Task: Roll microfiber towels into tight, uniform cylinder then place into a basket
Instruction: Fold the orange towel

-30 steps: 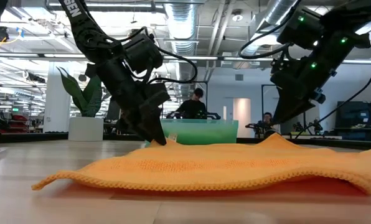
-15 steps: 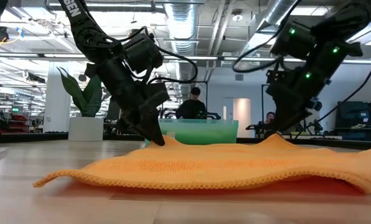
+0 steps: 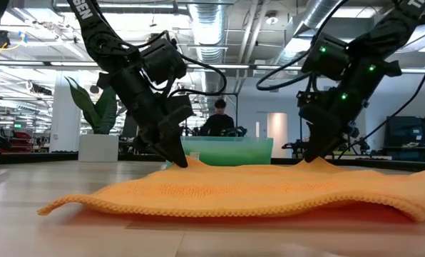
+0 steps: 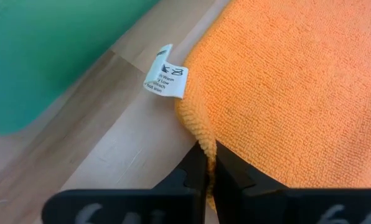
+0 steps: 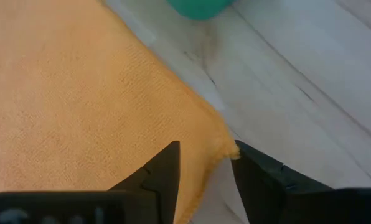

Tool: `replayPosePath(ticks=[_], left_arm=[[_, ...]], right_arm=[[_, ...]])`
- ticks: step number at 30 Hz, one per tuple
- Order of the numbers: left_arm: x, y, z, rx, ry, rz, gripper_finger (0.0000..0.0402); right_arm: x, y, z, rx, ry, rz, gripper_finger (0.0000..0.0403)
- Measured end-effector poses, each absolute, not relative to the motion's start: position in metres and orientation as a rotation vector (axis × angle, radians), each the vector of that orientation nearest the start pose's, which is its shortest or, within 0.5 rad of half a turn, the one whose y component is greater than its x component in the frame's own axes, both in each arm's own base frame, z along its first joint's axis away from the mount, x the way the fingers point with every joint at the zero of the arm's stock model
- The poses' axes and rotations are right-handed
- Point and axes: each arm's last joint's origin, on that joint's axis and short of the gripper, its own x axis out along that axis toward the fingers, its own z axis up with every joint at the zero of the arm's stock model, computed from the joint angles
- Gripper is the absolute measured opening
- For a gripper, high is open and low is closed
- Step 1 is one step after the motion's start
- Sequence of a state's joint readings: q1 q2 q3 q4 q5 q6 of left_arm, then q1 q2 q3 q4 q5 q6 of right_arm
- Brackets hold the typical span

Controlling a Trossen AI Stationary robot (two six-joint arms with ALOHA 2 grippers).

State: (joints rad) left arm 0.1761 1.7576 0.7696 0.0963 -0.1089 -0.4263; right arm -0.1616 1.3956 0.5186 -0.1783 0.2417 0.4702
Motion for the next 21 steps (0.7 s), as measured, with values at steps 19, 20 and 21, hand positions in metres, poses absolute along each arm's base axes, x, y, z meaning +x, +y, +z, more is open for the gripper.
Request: replayPosePath(ticks=[19, 20, 21], left_arm=[[0.3091, 0.0585, 0.1166, -0.389, 0.829, 0.446, 0.0002], [0.3091, 0.0586, 0.1167, -0.381, 0.830, 0.443, 0.0002], [0.3090, 0.0586, 0.1173, -0.374, 0.830, 0.439, 0.0002]], right_arm=[[0.2198, -0.0453, 0.1309, 0.368, 0.969, -0.566, 0.0017], [0.2208, -0.0445, 0.1320, 0.358, 0.973, -0.557, 0.0017], [0.2227, -0.0432, 0.1341, 0.351, 0.974, -0.547, 0.0016]])
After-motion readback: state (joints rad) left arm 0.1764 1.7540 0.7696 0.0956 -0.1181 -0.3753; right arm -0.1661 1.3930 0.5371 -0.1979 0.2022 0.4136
